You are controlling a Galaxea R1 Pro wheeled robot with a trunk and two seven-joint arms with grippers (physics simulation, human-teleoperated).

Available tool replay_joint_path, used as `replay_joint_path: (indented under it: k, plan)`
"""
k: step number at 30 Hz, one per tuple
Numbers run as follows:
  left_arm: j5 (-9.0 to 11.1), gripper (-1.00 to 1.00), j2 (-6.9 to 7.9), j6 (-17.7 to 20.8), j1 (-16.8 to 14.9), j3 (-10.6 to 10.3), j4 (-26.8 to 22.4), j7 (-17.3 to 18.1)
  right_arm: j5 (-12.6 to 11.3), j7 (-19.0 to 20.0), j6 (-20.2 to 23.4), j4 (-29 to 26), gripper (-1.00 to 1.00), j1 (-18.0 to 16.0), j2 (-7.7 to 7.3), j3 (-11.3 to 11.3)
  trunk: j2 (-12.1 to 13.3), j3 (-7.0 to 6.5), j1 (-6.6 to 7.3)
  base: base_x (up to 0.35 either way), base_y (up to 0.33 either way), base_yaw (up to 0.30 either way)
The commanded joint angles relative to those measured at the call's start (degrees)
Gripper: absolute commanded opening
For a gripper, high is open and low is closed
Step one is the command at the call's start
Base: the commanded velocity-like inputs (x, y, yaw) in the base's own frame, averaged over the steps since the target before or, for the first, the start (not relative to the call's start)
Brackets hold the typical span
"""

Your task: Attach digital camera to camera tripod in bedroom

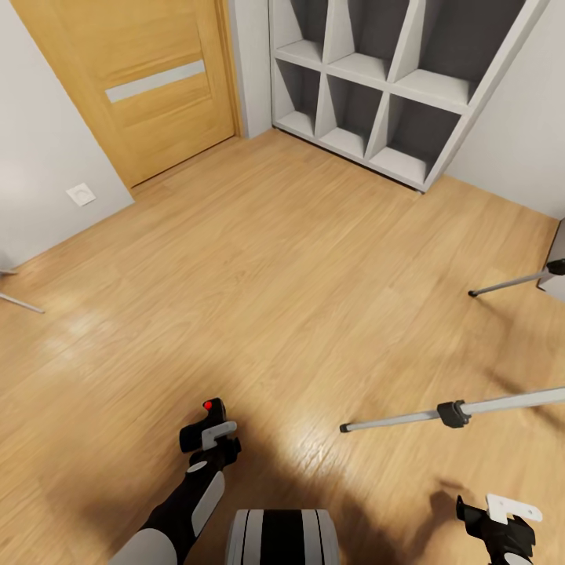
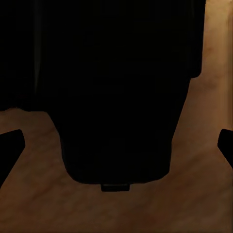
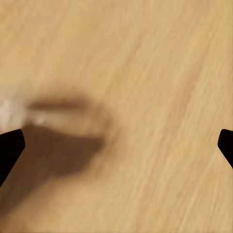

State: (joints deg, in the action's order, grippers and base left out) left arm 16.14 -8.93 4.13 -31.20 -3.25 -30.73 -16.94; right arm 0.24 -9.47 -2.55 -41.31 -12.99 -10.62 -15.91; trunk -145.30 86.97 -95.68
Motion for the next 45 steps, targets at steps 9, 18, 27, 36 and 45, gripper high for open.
replay_joint_path:
  k: [9,18,27,36,45]
  plan:
    - [0.4,1.00,0.12,0.3,0.0,-0.4,-0.1,-0.5,0.0,-0.1,-0.2,0.0,1.00,0.0,-0.01,0.0,0.0,0.03,0.00,0.016,0.000,0.000]
    - [0.4,1.00,0.14,0.3,0.0,-0.3,-0.1,-0.5,0.0,-0.1,-0.1,0.1,1.00,0.0,0.00,0.0,0.0,0.03,0.00,0.001,0.000,0.000]
    - [0.4,1.00,0.20,0.2,0.0,-0.3,-0.1,-0.5,0.0,-0.1,-0.1,0.1,1.00,0.0,0.02,0.0,0.0,0.03,0.00,0.000,0.000,0.000]
    - [0.5,1.00,0.22,0.2,0.0,-0.3,0.0,-0.5,0.0,-0.1,-0.2,0.1,1.00,0.0,0.03,0.0,0.0,0.03,0.00,0.000,0.000,0.000]
    - [0.8,-1.00,0.15,0.3,0.0,-0.3,0.2,-0.6,0.0,-0.2,-0.2,0.1,1.00,0.0,0.04,0.0,0.0,0.03,0.00,0.000,0.000,0.000]
